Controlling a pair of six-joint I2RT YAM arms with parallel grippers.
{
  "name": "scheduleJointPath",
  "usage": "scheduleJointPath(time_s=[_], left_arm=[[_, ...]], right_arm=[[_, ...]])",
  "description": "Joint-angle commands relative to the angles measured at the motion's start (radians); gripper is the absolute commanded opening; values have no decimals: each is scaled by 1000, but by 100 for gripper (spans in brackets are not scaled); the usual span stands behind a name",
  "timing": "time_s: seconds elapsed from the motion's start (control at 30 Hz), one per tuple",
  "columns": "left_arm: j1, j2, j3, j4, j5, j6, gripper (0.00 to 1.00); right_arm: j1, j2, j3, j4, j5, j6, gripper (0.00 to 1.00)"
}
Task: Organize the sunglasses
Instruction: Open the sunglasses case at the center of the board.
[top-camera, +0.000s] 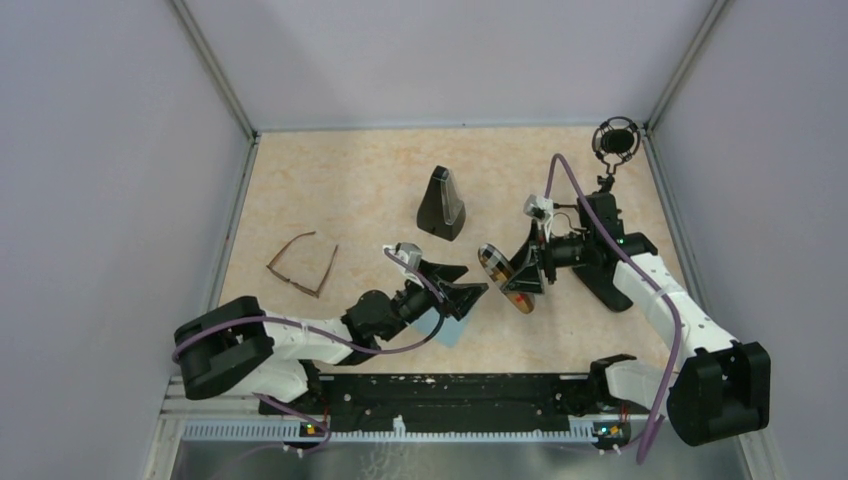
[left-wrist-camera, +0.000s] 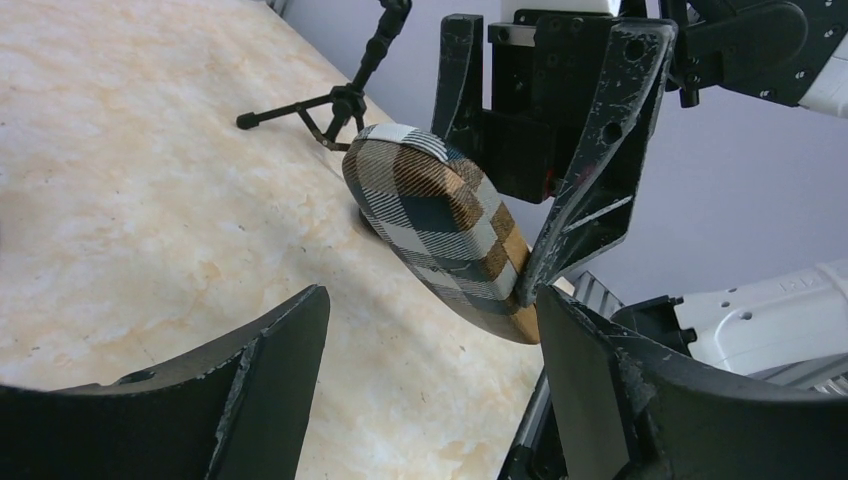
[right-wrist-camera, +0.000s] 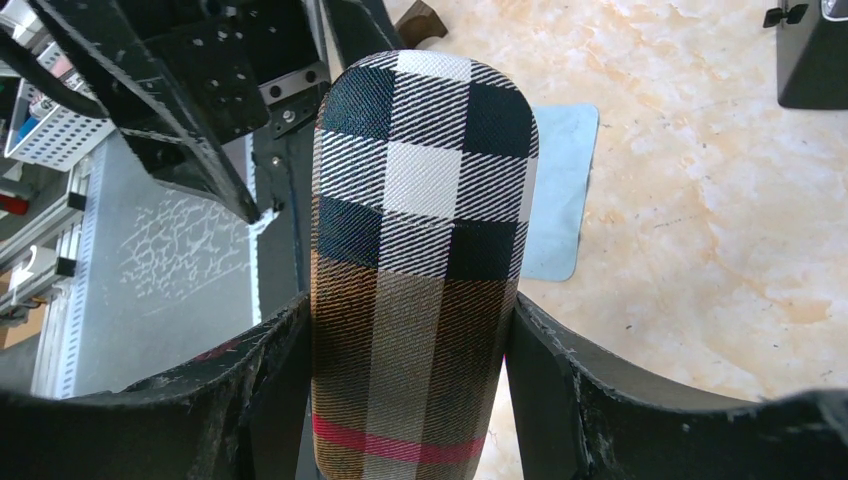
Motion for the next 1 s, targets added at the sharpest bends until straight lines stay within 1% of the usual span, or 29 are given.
scheduleJointPath(time_s=[0.0,0.23,0.43,0.67,0.8,0.97], left_arm=[[19,48,17,132,91,-55,82],[25,123,68,153,133,-66,82],[39,170,84,186,137,-96,81],[62,216,92,195,145,-108,77],[84,253,97,162,138,-135,75],[119,286,114,-5,77,-208,70]], right_arm=[[6,-29,-11,29,-70,-21,0],[6,-30,-19,40,-78,-9,0],[7,-28,-19,14,-100,-41,0],[6,-34,-10,-13,-153,-66,0],[6,-48,-10,-16,-175,-79,0],[-18,-80,6,-15,-215,-73,0]])
